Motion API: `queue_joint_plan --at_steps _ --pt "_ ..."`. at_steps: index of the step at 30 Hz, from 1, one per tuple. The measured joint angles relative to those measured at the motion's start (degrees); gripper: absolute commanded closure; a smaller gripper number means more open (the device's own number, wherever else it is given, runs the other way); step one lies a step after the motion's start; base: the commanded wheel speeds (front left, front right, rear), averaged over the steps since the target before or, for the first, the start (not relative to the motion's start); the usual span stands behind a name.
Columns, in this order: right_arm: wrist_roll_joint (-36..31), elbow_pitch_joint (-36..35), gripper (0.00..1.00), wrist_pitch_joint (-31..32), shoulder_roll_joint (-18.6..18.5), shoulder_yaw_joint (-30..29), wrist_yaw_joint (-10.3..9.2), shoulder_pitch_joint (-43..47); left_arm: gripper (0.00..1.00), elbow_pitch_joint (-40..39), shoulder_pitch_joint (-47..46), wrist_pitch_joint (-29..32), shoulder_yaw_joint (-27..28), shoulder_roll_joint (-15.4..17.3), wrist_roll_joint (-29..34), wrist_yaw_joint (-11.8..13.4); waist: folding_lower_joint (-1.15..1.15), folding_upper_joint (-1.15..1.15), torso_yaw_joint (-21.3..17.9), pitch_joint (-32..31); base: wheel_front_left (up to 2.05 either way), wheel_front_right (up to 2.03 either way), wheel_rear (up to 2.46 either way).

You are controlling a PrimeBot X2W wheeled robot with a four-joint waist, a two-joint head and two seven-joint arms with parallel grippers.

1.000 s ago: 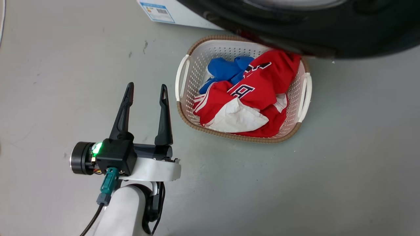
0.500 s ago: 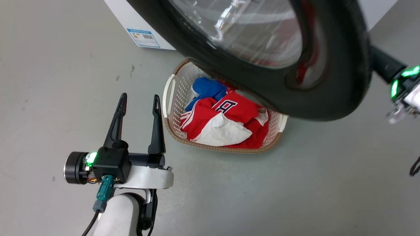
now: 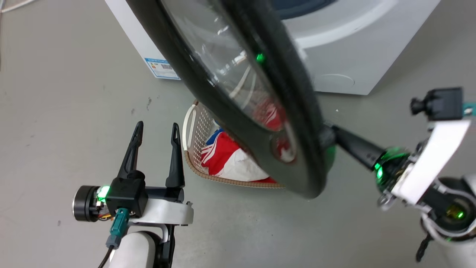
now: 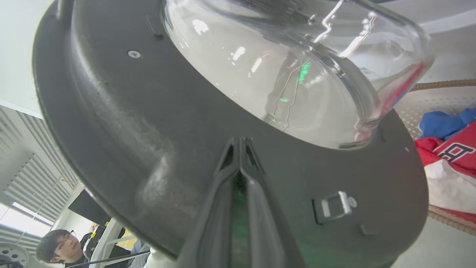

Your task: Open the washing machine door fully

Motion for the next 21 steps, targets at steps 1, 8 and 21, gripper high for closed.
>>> queue_joint_plan --at_steps 1,8,21 --pt "-0.12 -0.40 1.00 -0.32 0.32 0.74 0.00 0.84 0.00 0.09 0.26 0.00 0.04 0.00 0.03 0.00 0.00 0.00 0.01 -0.44 0.00 0.00 0.00" --pt "0.45 -1.46 1.00 -1.45 3.23 5.61 0.00 5.03 0.00 0.47 1.70 0.00 0.30 0.01 0.18 -0.02 0.00 0.00 0.40 -3.05 0.00 0.00 0.00" --pt "1.05 0.77 1.00 -2.40 8.01 13.33 0.01 8.00 0.00 1.04 3.70 0.00 1.12 0.01 0.55 -0.23 0.00 0.00 1.34 -5.87 0.00 0.00 0.00"
